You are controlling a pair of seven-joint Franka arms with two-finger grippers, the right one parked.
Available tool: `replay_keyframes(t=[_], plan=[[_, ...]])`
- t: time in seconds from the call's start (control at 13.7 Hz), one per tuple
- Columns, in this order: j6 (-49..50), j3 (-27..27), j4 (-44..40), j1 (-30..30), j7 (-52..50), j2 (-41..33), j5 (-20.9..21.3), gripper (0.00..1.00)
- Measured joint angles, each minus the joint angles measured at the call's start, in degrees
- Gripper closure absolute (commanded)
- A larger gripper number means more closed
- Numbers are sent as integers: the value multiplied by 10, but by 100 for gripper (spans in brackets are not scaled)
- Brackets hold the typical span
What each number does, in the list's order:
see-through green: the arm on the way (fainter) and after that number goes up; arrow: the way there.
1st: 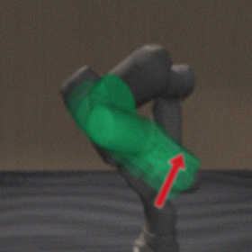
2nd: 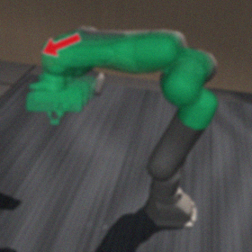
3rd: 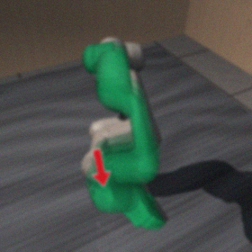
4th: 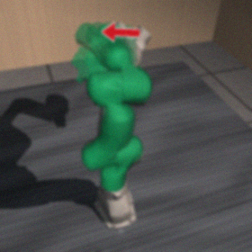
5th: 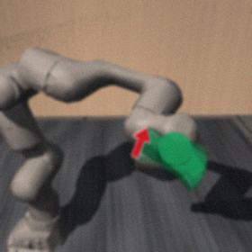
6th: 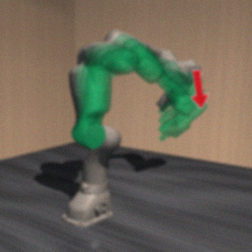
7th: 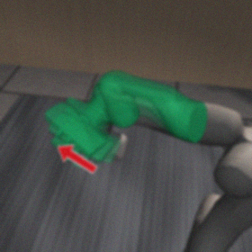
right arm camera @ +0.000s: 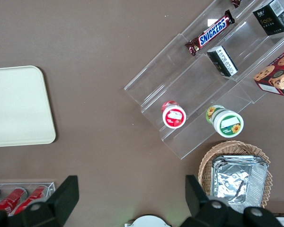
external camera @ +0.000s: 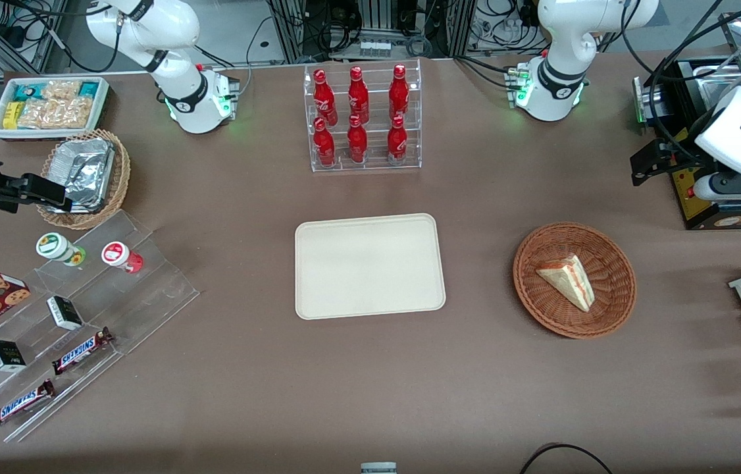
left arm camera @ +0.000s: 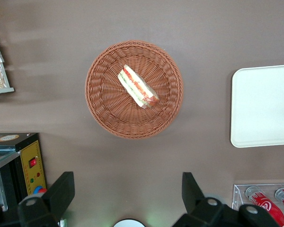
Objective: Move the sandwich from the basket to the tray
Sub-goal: 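Move the left gripper down over the sandwich in the wicker basket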
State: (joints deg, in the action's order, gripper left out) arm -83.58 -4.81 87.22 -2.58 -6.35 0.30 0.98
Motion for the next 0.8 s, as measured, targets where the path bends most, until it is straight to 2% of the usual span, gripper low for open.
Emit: replay_keyframes(t=[0.51,0.8], plan=[[-4,2,14,0,0,5,0,0],[-115,5,109,1,-2,13,1,0]])
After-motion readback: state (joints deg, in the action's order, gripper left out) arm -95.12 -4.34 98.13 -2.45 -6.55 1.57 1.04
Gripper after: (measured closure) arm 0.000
